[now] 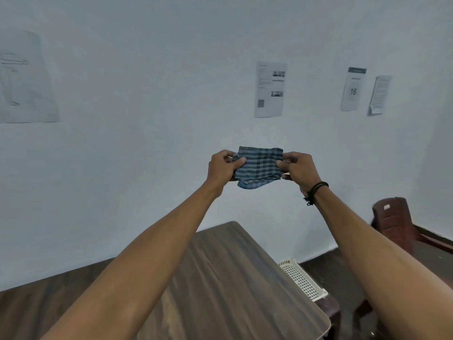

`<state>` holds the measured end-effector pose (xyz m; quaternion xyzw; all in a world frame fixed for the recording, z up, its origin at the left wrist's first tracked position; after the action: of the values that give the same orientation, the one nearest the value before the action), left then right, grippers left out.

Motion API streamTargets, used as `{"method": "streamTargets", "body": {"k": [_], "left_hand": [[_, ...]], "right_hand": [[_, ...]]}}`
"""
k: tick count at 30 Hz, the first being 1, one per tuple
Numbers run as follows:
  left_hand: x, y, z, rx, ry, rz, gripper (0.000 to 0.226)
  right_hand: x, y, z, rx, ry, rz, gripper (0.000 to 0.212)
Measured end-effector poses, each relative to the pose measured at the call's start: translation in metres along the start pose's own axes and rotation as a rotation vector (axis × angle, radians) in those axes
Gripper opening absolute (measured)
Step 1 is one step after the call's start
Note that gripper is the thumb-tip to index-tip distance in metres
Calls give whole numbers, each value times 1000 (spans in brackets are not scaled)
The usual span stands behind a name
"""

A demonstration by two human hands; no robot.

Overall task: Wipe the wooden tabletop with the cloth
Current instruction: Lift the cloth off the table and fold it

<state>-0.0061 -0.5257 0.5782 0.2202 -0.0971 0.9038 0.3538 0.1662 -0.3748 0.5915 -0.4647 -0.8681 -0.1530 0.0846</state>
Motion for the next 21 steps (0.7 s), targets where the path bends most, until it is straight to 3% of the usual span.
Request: {"method": "streamTargets", "body": {"k": [11,21], "left_hand": [[92,-97,-71,-27,83,-56,23],[135,-166,-183,66,219,-94,16]], "right_hand": [[123,65,67,-97,-79,79,25],[207,90,191,-181,-253,26,15]]}}
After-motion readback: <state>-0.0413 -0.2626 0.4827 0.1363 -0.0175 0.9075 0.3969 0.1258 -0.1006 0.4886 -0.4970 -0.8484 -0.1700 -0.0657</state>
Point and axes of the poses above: each hand's wrist, its own x-axis towards the middle knuckle, its own y-axis out of the back of the hand, z = x × y, the point moved 2 cm from there along x, towards the middle knuckle, and after that the axes turned 6 degrees about -y, right-handed, at the moved point
